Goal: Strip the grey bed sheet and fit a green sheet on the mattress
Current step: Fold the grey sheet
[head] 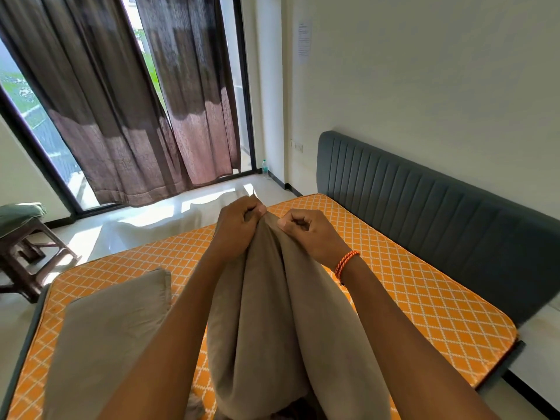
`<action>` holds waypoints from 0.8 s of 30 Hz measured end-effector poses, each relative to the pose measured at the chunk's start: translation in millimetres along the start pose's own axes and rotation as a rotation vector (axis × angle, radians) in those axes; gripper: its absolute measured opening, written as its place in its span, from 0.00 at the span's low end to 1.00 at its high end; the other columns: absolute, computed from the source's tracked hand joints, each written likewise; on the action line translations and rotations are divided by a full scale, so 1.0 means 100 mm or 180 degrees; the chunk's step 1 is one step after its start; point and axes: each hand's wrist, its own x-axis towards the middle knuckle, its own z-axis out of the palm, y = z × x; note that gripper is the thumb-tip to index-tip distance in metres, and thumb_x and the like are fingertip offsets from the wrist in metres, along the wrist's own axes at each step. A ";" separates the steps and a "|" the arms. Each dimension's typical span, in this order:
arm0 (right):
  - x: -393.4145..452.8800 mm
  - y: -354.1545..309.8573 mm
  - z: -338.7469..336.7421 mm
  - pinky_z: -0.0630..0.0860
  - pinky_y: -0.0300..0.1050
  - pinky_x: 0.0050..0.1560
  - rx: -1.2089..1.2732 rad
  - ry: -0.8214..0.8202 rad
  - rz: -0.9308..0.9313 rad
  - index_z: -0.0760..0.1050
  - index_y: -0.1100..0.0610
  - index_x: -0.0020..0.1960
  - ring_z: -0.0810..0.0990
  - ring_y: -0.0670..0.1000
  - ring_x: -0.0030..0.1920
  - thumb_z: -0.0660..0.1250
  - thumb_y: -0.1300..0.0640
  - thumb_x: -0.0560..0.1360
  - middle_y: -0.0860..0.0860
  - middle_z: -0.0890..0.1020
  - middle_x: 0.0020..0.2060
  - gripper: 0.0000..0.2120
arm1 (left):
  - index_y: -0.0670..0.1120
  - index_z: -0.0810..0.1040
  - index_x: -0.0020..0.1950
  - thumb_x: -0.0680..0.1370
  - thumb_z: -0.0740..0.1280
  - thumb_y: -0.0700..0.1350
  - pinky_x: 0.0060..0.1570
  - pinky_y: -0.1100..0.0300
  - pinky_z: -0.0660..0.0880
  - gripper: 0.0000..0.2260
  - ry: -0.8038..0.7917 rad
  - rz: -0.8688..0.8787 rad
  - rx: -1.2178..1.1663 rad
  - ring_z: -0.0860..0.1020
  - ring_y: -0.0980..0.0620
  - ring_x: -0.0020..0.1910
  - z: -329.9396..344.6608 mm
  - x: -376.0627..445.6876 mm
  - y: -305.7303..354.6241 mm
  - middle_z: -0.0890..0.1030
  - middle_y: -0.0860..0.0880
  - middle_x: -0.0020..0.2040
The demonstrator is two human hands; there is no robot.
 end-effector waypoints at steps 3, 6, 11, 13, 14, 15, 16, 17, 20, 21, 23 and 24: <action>-0.01 0.06 -0.03 0.75 0.42 0.41 -0.0250 0.0156 0.0078 0.84 0.56 0.41 0.79 0.52 0.39 0.69 0.53 0.82 0.51 0.83 0.35 0.13 | 0.49 0.79 0.45 0.82 0.63 0.49 0.45 0.51 0.72 0.09 0.0431 0.0003 0.0445 0.76 0.52 0.43 0.03 0.06 0.04 0.79 0.53 0.42; -0.03 0.10 -0.05 0.73 0.39 0.37 -0.0744 0.0234 0.0115 0.84 0.54 0.41 0.79 0.50 0.37 0.69 0.50 0.81 0.49 0.82 0.33 0.13 | 0.48 0.79 0.45 0.81 0.62 0.47 0.47 0.46 0.74 0.09 0.0826 0.0040 0.0742 0.75 0.49 0.45 0.01 0.11 0.08 0.79 0.51 0.43; -0.11 0.14 -0.12 0.73 0.37 0.38 -0.0974 0.0370 0.0291 0.85 0.54 0.42 0.79 0.46 0.35 0.69 0.49 0.81 0.46 0.82 0.32 0.13 | 0.48 0.79 0.45 0.81 0.63 0.43 0.44 0.47 0.75 0.08 0.1347 -0.0137 0.0916 0.77 0.46 0.46 -0.10 0.24 0.11 0.80 0.49 0.45; -0.12 0.14 -0.13 0.73 0.37 0.38 -0.1102 0.0423 0.0378 0.85 0.54 0.42 0.79 0.46 0.35 0.69 0.49 0.81 0.47 0.82 0.32 0.13 | 0.47 0.80 0.45 0.81 0.63 0.43 0.42 0.50 0.73 0.08 0.1471 -0.0175 0.1057 0.77 0.45 0.47 -0.14 0.30 0.14 0.80 0.49 0.46; -0.13 0.14 -0.14 0.72 0.37 0.38 -0.1149 0.0449 0.0415 0.84 0.54 0.41 0.79 0.46 0.35 0.69 0.49 0.81 0.46 0.82 0.32 0.13 | 0.46 0.80 0.45 0.81 0.63 0.42 0.42 0.51 0.71 0.08 0.1538 -0.0194 0.1121 0.77 0.45 0.47 -0.16 0.32 0.15 0.80 0.48 0.46; -0.14 0.14 -0.14 0.71 0.37 0.38 -0.1183 0.0479 0.0454 0.84 0.54 0.41 0.79 0.45 0.35 0.70 0.49 0.81 0.46 0.81 0.32 0.13 | 0.45 0.80 0.46 0.82 0.63 0.42 0.42 0.52 0.69 0.08 0.1609 -0.0221 0.1167 0.77 0.45 0.47 -0.18 0.35 0.15 0.80 0.47 0.46; -0.15 0.15 -0.15 0.71 0.37 0.39 -0.1206 0.0516 0.0495 0.83 0.53 0.40 0.79 0.45 0.35 0.70 0.50 0.81 0.45 0.81 0.32 0.13 | 0.45 0.80 0.46 0.82 0.64 0.42 0.43 0.53 0.68 0.08 0.1676 -0.0245 0.1193 0.76 0.45 0.48 -0.20 0.37 0.16 0.80 0.47 0.47; -0.17 0.15 -0.16 0.70 0.37 0.39 -0.1218 0.0553 0.0527 0.83 0.53 0.39 0.78 0.45 0.35 0.71 0.50 0.80 0.45 0.80 0.31 0.12 | 0.45 0.81 0.47 0.82 0.64 0.42 0.44 0.54 0.67 0.08 0.1733 -0.0263 0.1211 0.76 0.46 0.48 -0.22 0.38 0.17 0.80 0.47 0.47; -0.23 0.16 -0.21 0.67 0.32 0.36 -0.1122 0.0644 0.0646 0.83 0.54 0.36 0.77 0.43 0.32 0.73 0.53 0.78 0.44 0.79 0.29 0.12 | 0.44 0.81 0.48 0.82 0.64 0.42 0.44 0.57 0.63 0.08 0.1813 -0.0263 0.1303 0.72 0.51 0.46 -0.28 0.42 0.18 0.80 0.46 0.48; -0.24 0.17 -0.23 0.66 0.29 0.35 -0.1057 0.0670 0.0731 0.83 0.55 0.35 0.76 0.42 0.30 0.74 0.54 0.77 0.45 0.79 0.27 0.13 | 0.44 0.81 0.48 0.82 0.64 0.42 0.44 0.57 0.62 0.08 0.1835 -0.0269 0.1336 0.71 0.51 0.46 -0.30 0.43 0.19 0.81 0.46 0.49; -0.27 0.20 -0.25 0.67 0.28 0.31 -0.0913 0.0740 0.0924 0.83 0.57 0.33 0.75 0.41 0.27 0.76 0.55 0.76 0.47 0.80 0.25 0.14 | 0.44 0.82 0.48 0.82 0.63 0.42 0.44 0.58 0.62 0.08 0.1894 -0.0281 0.1370 0.74 0.48 0.48 -0.34 0.45 0.21 0.81 0.46 0.50; -0.28 0.21 -0.25 0.67 0.27 0.30 -0.0834 0.0746 0.1018 0.84 0.58 0.33 0.75 0.40 0.26 0.76 0.55 0.75 0.47 0.80 0.25 0.14 | 0.44 0.82 0.48 0.82 0.63 0.42 0.44 0.58 0.62 0.08 0.1918 -0.0289 0.1384 0.75 0.46 0.49 -0.36 0.47 0.22 0.81 0.46 0.50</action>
